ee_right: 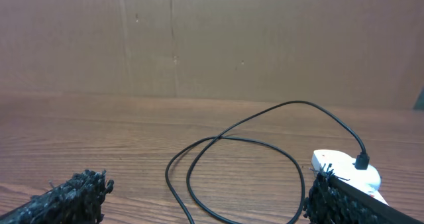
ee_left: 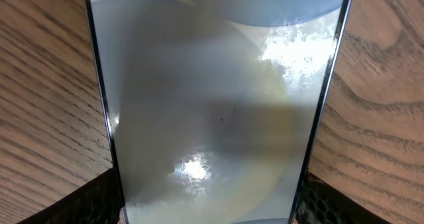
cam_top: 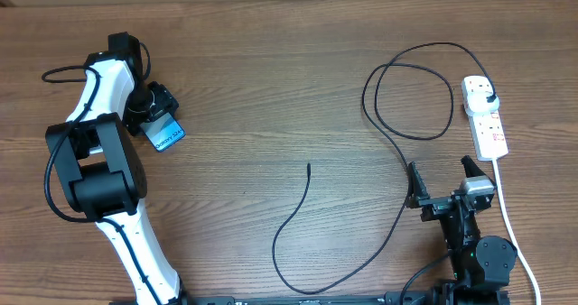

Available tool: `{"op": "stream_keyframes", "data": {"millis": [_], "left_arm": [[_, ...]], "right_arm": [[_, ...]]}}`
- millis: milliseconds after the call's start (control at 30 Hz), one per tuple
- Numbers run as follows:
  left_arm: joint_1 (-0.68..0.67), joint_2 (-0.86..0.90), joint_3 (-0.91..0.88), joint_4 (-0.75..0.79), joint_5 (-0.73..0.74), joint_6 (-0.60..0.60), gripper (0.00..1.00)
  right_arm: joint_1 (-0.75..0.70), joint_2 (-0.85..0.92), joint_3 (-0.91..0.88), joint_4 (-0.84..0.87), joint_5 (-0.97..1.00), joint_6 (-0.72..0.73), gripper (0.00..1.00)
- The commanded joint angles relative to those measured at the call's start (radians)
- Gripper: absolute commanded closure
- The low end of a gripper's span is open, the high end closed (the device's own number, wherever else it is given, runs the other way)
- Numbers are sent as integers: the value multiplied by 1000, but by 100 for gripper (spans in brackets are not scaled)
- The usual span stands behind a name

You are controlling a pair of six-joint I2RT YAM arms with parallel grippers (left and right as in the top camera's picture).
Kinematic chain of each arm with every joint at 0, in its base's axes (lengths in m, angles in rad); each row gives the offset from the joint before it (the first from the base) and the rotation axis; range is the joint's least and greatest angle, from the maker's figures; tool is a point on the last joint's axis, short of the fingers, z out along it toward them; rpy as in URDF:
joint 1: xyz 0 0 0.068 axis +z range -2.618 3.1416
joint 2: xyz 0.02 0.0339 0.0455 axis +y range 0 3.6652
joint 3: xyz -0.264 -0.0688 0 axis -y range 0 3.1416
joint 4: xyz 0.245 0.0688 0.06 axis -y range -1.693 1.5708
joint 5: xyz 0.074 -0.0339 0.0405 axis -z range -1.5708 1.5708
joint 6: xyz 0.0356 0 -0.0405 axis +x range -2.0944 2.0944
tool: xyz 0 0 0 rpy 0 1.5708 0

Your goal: Plug charger to phone and switch on socket

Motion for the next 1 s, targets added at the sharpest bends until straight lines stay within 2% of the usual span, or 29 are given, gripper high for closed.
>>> {"op": "stream_keyframes", "data": {"millis": [0, 533, 833, 967], "left_arm": [[3, 13, -27, -6, -3, -17, 26], [3, 13, -27, -7, -7, -17, 43], [3, 13, -27, -6, -7, -17, 62], [3, 13, -27, -7, -7, -17, 78]], "right_arm": [[6, -10, -11, 5, -5, 3, 0], [6, -10, -11, 5, -5, 3, 0], [6, -10, -11, 5, -5, 2, 0], [6, -10, -11, 5, -5, 2, 0]]}}
